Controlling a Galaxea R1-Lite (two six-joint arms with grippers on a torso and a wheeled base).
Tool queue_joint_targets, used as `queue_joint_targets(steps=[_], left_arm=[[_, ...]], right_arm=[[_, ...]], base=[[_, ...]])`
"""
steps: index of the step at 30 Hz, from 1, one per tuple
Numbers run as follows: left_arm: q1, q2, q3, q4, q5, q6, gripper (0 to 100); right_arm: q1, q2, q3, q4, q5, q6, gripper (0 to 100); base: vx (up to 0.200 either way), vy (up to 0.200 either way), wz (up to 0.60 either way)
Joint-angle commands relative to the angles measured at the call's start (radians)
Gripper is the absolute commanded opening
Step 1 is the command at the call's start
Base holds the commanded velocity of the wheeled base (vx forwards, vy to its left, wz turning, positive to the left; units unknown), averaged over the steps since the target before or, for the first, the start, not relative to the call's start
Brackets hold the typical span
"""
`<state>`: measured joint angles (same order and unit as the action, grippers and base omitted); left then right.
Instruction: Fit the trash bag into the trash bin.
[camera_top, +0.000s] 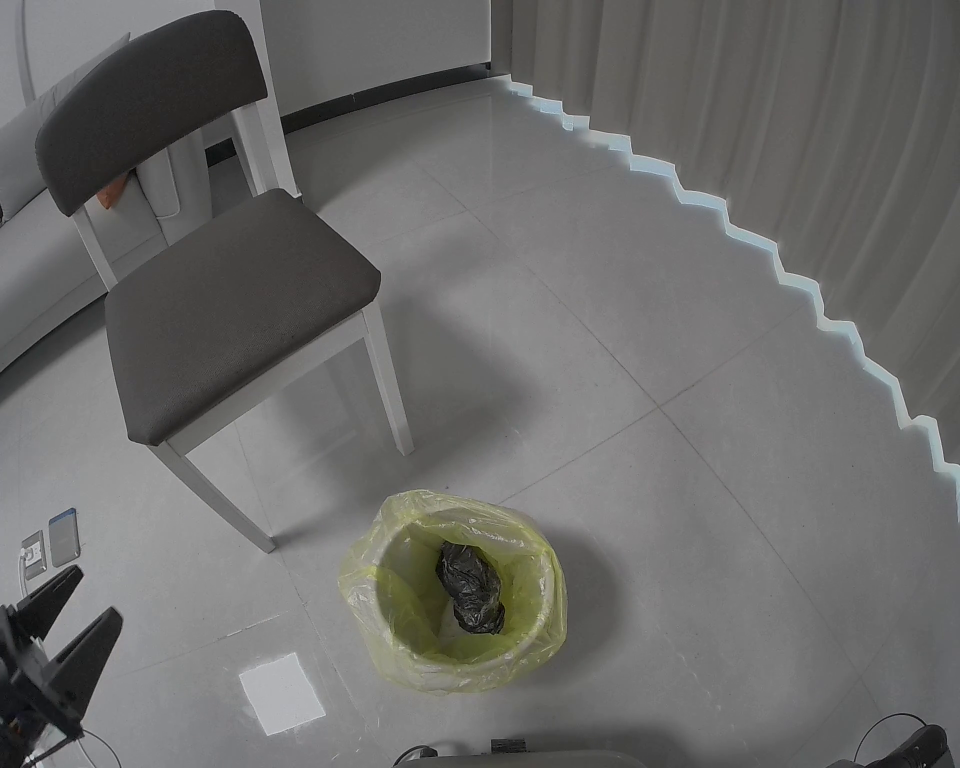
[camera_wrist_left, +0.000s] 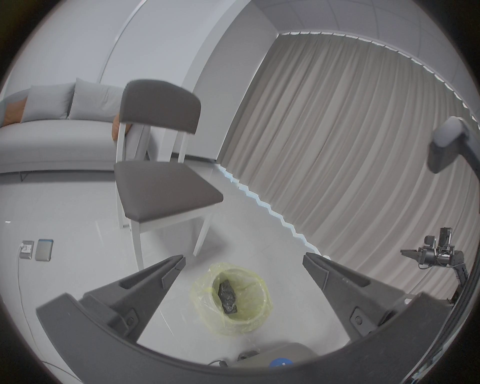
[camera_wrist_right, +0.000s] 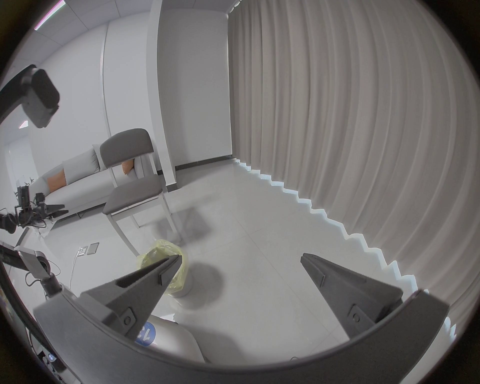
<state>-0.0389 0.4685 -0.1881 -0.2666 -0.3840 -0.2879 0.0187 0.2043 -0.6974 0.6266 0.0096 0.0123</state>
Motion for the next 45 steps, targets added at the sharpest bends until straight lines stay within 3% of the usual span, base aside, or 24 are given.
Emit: queue_joint_targets(steps=[1,7,11,15,18,22,24,27,31,32,34,45], left_arm=[[0.022,-0.260,-0.001,0.096,-0.003,-0.008,100],[0.048,-0.295,0.036,0.098,-0.003,0.001,100],[0.053,-0.367,0.127,0.101,-0.003,0.079,100],[0.062,-0.422,0.188,0.119,0.020,0.110,100],[0.062,-0.422,0.188,0.125,0.067,0.113,100],[0.040,-0.469,0.188,0.191,0.186,0.162,100],[0.040,-0.469,0.188,0.207,0.263,0.168,100],[0.040,-0.469,0.188,0.202,0.332,0.180,100],[0.040,-0.469,0.188,0.205,0.356,0.227,100],[0.040,-0.469,0.188,0.239,0.367,0.294,100],[0.039,-0.469,0.183,0.297,0.373,0.305,100],[0.040,-0.469,0.188,0.267,0.376,0.286,100]], right_arm=[[-0.026,-0.204,0.101,0.024,0.023,0.003,100],[-0.025,-0.204,0.165,-0.007,0.021,0.015,100],[-0.023,-0.204,0.231,-0.061,0.030,0.026,100],[-0.025,-0.204,0.358,-0.242,0.036,0.015,100],[-0.025,-0.204,0.454,-0.393,0.043,-0.002,100],[-0.025,-0.204,0.592,-0.642,0.044,-0.018,100],[-0.025,-0.204,0.630,-0.694,0.052,-0.018,100],[-0.025,-0.204,0.678,-0.719,0.050,-0.032,100],[-0.025,-0.204,0.697,-0.709,0.044,-0.057,100],[-0.025,-0.204,0.697,-0.705,0.044,-0.048,100],[-0.025,-0.204,0.697,-0.685,0.041,-0.049,100],[-0.020,-0.203,0.697,-0.628,0.001,-0.028,100]], base=[[0.000,0.000,0.00],[0.000,0.000,0.00],[0.000,0.000,0.00],[0.000,0.000,0.00],[0.000,0.000,0.00],[0.000,0.000,0.00],[0.000,0.000,0.00],[0.000,0.000,0.00],[0.000,0.000,0.00],[0.000,0.000,0.00],[0.000,0.000,0.00],[0.000,0.000,0.00]])
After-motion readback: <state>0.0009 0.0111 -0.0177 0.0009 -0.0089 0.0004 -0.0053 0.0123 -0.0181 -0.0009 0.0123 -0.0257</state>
